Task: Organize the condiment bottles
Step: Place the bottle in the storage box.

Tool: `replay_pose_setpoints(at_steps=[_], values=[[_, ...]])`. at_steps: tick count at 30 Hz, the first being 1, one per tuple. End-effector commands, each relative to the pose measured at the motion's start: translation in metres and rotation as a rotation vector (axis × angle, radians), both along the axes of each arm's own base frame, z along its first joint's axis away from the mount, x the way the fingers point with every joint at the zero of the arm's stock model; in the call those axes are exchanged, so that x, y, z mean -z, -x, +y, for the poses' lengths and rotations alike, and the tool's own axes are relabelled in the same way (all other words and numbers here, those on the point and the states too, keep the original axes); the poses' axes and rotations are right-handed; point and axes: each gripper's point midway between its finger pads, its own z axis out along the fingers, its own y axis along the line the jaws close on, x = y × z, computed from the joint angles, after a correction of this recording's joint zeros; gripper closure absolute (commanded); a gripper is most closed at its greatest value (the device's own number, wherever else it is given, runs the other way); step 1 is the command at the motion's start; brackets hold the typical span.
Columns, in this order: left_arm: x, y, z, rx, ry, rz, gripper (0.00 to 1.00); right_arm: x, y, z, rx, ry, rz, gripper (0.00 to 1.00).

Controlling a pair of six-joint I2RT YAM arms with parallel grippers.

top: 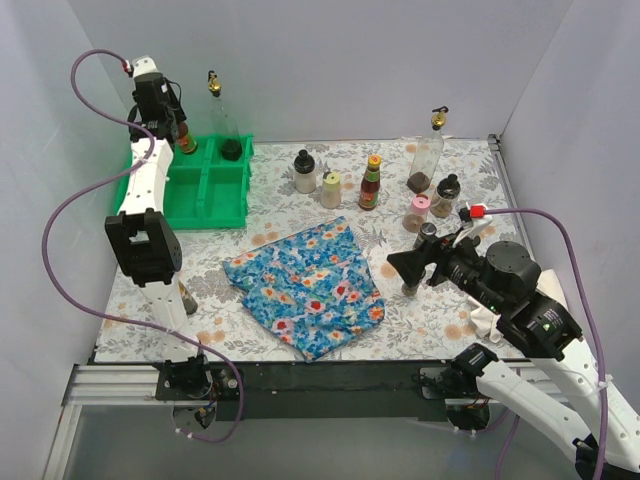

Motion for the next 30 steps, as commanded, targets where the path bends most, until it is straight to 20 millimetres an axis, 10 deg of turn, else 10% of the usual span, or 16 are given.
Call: replay_pose_setpoints(at_steps=[1,30], values=[[-0.082,-0.024,-0.008,0.055,-0.086,-0.259,1.00,-0.019,-0.006,0.002,0.006,-0.040,-0.072,0.09],[0.009,-0.086,0.004,0.010,-0.137,-0.247,1.00,-0.009,-0.016,0.000,0.036,0.016,-0.076,0.08]])
